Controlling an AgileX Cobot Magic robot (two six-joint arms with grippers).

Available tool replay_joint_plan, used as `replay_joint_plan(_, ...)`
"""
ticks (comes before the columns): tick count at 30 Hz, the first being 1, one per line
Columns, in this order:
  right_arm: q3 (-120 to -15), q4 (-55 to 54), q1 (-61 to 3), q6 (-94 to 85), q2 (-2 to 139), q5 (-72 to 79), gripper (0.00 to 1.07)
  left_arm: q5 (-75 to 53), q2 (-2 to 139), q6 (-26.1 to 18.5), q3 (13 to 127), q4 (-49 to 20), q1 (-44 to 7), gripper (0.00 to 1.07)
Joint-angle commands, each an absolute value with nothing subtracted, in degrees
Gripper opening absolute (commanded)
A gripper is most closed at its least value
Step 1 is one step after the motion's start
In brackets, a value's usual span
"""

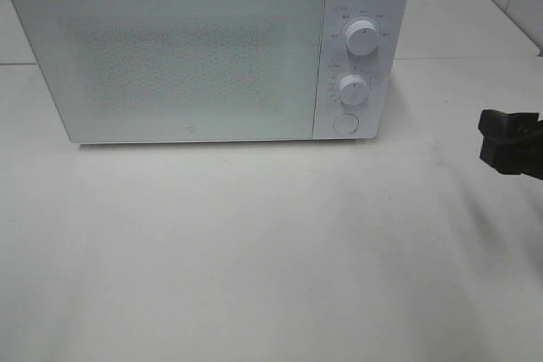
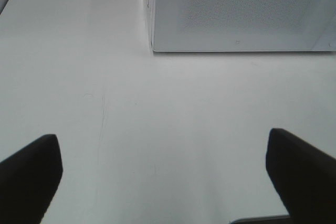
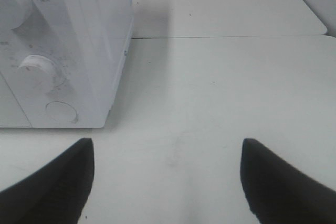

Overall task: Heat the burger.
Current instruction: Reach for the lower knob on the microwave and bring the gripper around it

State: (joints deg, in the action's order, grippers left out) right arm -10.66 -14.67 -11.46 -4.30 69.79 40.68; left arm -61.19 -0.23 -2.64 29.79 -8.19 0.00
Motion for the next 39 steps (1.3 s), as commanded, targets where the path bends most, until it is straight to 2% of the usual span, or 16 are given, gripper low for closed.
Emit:
replay_joint_plan(1, -10.20, -20.68, -17.30, -8.31, 72.48, 46.12, 0.75, -61.36, -1.15, -2.23, 29.56, -8.48, 0.06, 0.98)
replay_joint_plan(2, -10.20, -24.64, -20.86, -10.43, 74.48, 48.82, 0.75, -61.36, -1.15, -2.23, 29.56, -8.48, 0.06, 0.98)
replay_joint_plan(4, -10.20, -26.99, -22.92, -11.75, 75.57, 50.59, 0.75, -61.36, -1.15, -2.23, 29.56, -8.48, 0.06, 0.98)
replay_joint_plan(5, -10.31, -32.20, -26.76, -14.09, 77.58, 53.97, 0.75, -61.36, -1.15, -2.23, 29.56, -8.48, 0.06, 0.98)
replay_joint_plan(7, -10.31, -35.01, -28.93, -15.24, 78.72, 55.98, 0.75, -61.36, -1.15, -2.23, 29.56, -8.48, 0.06, 0.98)
replay_joint_plan(8, -10.31, -39.48, -32.77, -16.62, 80.96, 59.99, 0.75, -61.36, -1.15, -2.23, 29.56, -8.48, 0.06, 0.98)
replay_joint_plan(9, -10.31, -39.48, -32.77, -16.62, 80.96, 59.99, 0.75, -61.36, -1.15, -2.23, 29.56, -8.48, 0.06, 0.98)
replay_joint_plan(11, -11.52, -45.26, -38.73, -17.53, 84.05, 62.91, 0.75, -61.36, -1.15, -2.23, 29.56, -8.48, 0.06, 0.98)
replay_joint_plan(19, -17.48, -52.88, -47.44, -19.54, 92.07, 65.15, 0.75, -61.36, -1.15, -2.23, 29.56, -8.48, 0.06, 0.98)
replay_joint_plan(24, -21.43, -55.63, -49.85, -22.06, 95.23, 65.66, 0.75, -61.36, -1.15, -2.23, 29.56, -8.48, 0.06, 0.98)
replay_joint_plan(39, -28.99, -55.58, -49.22, -22.06, 101.76, 71.28, 0.75, -61.36, -1.15, -2.23, 29.56, -8.48, 0.06, 0.98)
